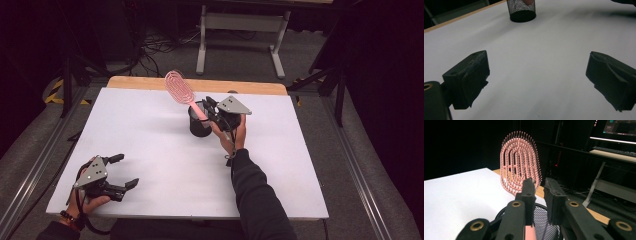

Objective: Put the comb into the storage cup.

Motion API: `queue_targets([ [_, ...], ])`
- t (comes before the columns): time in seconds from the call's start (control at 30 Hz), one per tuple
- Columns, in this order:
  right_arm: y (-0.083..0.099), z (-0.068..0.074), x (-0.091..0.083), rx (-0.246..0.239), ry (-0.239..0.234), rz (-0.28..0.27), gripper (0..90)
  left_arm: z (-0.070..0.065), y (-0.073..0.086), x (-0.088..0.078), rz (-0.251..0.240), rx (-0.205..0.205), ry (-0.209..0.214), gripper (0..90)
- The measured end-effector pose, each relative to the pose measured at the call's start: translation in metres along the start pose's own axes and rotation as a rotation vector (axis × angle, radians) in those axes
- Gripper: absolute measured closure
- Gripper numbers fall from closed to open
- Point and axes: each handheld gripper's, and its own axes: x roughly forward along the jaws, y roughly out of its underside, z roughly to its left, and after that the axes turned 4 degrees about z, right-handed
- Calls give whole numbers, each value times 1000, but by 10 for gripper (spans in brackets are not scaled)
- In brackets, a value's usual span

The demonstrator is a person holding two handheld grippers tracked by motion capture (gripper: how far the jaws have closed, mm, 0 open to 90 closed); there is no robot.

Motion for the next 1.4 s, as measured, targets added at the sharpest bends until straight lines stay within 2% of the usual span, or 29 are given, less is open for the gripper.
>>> queue_targets([
  [0.23, -1, -3, -7, 1, 14, -4, 743, 0, 0, 0, 2, 0, -2, 60],
  [0.73, -6, -2, -22, -45, 26, -11, 683, 0, 0, 2, 8, 0, -3, 60],
  [0.9, -8, 0, -26, -65, 34, -11, 597, -1, 0, 2, 10, -1, -2, 60],
  [1.0, -9, 0, -29, -61, 21, -18, 546, -1, 0, 2, 12, 2, -2, 61],
  [1.23, -10, 0, -35, -72, 30, -12, 426, -1, 0, 2, 14, 2, -1, 61],
  [1.4, -9, -1, -39, -80, 37, -1, 313, -1, 0, 3, 16, 1, 1, 61],
])
